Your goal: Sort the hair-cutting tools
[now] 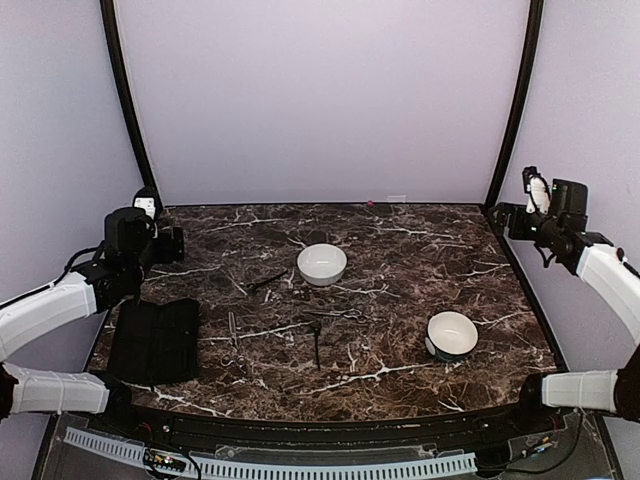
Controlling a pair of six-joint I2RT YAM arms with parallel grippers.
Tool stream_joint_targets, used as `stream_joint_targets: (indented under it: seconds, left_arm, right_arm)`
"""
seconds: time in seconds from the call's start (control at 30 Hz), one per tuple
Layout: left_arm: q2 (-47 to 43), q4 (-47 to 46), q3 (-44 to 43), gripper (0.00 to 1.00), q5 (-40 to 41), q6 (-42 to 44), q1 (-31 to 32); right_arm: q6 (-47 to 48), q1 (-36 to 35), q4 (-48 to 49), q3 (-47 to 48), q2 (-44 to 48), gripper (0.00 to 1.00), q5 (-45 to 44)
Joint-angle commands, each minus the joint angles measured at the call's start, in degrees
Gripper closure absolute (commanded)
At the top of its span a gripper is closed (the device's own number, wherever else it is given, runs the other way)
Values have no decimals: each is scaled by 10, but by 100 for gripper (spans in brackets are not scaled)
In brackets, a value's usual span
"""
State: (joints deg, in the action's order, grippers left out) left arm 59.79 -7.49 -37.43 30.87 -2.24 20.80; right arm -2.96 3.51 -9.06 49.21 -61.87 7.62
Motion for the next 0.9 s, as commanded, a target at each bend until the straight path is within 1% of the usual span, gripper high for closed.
stream_joint_targets:
  seconds: [0.0,0.1,0.2,0.3,0.43,0.47,0.57,0.67,0.77,0.83,0.87]
  left_arm:
    - [-50,-16,36,3,-56,-14,-28]
    - [-76,-25,58,7,-105,-7,-43]
    - [-82,-20,64,20,-177,4,-54]
    - [-61,5,49,34,-249,9,-56]
    - [-21,31,25,47,-312,22,-38]
    - [-14,35,21,50,-324,24,-31]
    - [8,49,11,53,-364,21,-6]
    - [24,66,-1,54,-389,5,31]
    - [40,99,-24,51,-382,-26,70]
    - [53,149,-58,50,-369,-65,80]
    - [60,185,-81,49,-350,-87,84]
  right_arm:
    - [-12,21,37,-61,56,1,10]
    - [24,33,36,-104,89,1,62]
    - [54,41,36,-141,113,1,123]
    - [83,46,32,-164,126,1,174]
    - [114,50,28,-185,140,1,215]
    - [120,51,27,-188,143,1,223]
    - [137,52,26,-194,146,1,246]
    - [150,53,25,-195,144,1,266]
    - [161,53,22,-194,138,2,276]
    - [164,53,20,-190,134,2,282]
    - [166,53,17,-187,133,3,286]
